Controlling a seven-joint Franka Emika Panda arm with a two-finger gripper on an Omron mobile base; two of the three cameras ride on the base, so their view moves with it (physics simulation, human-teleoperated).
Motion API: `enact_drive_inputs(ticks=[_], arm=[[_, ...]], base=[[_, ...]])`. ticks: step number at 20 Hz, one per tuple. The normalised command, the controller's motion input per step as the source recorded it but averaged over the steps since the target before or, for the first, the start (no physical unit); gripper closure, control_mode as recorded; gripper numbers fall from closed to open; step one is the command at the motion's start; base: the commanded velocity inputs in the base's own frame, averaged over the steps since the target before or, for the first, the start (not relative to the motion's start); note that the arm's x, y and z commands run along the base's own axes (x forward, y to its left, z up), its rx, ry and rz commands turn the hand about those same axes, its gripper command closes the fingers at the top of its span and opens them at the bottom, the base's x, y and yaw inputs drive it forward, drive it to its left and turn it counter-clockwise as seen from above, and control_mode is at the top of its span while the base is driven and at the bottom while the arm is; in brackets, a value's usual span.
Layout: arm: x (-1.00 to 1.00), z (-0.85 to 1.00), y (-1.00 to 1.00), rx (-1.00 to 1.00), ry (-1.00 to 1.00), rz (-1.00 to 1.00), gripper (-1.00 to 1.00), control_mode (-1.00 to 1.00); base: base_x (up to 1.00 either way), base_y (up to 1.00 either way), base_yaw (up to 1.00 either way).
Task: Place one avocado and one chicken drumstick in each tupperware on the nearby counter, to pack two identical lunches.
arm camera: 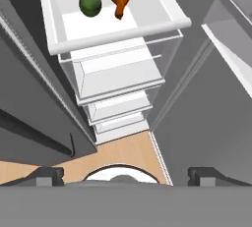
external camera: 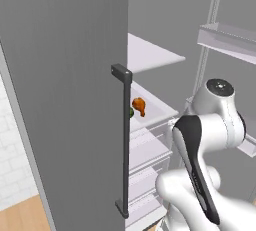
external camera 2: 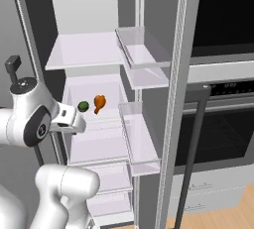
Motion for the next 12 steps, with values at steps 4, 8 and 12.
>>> enact_drive_inputs(ticks=[4, 8, 12], arm=[[0.97, 0.00, 0.26, 0.09, -0.12, 0.00, -1.00, -1.00], [0.98, -0.15, 0.01, 0.09, 0.04, 0.00, -1.00, -1.00], [0.85, -0.41, -0.09, 0.01, 0.00, 0.00, -1.00, -1.00]], base=[[0.00, 0.00, 0.00], [0.00, 0.00, 0.00], [0.00, 0.00, 0.00]])
